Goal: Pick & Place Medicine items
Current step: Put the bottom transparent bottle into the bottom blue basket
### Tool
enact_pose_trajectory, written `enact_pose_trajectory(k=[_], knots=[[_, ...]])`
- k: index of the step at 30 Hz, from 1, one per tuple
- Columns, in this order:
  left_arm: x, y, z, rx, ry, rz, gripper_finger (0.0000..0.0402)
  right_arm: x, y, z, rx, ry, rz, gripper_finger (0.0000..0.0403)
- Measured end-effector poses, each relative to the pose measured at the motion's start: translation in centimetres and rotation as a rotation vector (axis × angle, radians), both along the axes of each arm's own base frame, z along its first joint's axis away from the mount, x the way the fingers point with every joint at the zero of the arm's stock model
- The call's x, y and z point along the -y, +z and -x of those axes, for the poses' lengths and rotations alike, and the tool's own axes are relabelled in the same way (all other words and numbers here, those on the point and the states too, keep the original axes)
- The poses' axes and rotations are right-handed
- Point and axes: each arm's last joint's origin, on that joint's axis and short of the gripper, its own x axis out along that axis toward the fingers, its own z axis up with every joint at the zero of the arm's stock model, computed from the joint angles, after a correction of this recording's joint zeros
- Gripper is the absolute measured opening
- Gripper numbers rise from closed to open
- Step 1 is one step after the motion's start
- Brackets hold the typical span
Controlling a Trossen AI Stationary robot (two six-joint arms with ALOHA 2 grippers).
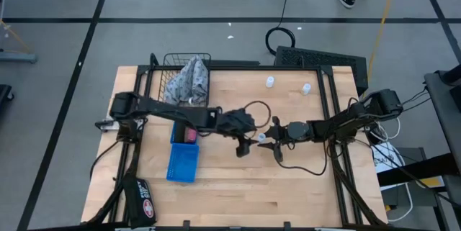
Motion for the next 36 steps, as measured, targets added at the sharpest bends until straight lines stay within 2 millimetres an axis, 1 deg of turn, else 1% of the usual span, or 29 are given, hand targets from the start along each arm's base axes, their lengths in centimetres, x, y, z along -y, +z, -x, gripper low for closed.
enact_pose_trajectory(k=[5,9,14,19,22,26,32,36], knots=[[0.8,-1.7,-1.2,0.002,-0.025,-0.017,0.0241,0.0,-0.1,0.0,-0.008,0.001,0.001,0.0132],[0.8,-2.3,-1.6,0.012,-0.021,-0.012,0.0241,0.0,-0.2,0.1,-0.018,0.003,0.001,0.0132],[0.3,-2.4,-1.8,0.025,-0.003,-0.015,0.0241,0.0,-0.1,0.0,-0.006,0.001,0.003,0.0132],[-0.4,-2.4,-1.8,0.025,0.081,-0.035,0.0241,0.0,-0.1,0.0,-0.006,-0.001,0.003,0.0132],[-0.7,-2.4,-1.9,0.024,0.059,-0.008,0.0241,0.0,0.0,0.0,-0.006,0.001,0.004,0.0132],[-0.6,-2.4,-1.9,0.022,0.020,0.034,0.0241,0.0,-0.1,0.0,-0.006,0.007,0.010,0.0132],[-0.6,-2.4,-1.9,0.021,0.012,0.040,0.0241,0.0,-0.1,0.0,-0.005,0.010,0.017,0.0132],[-0.5,-2.8,-2.0,0.017,0.015,0.045,0.0241,0.0,-0.1,0.0,-0.006,0.010,0.017,0.0132]])
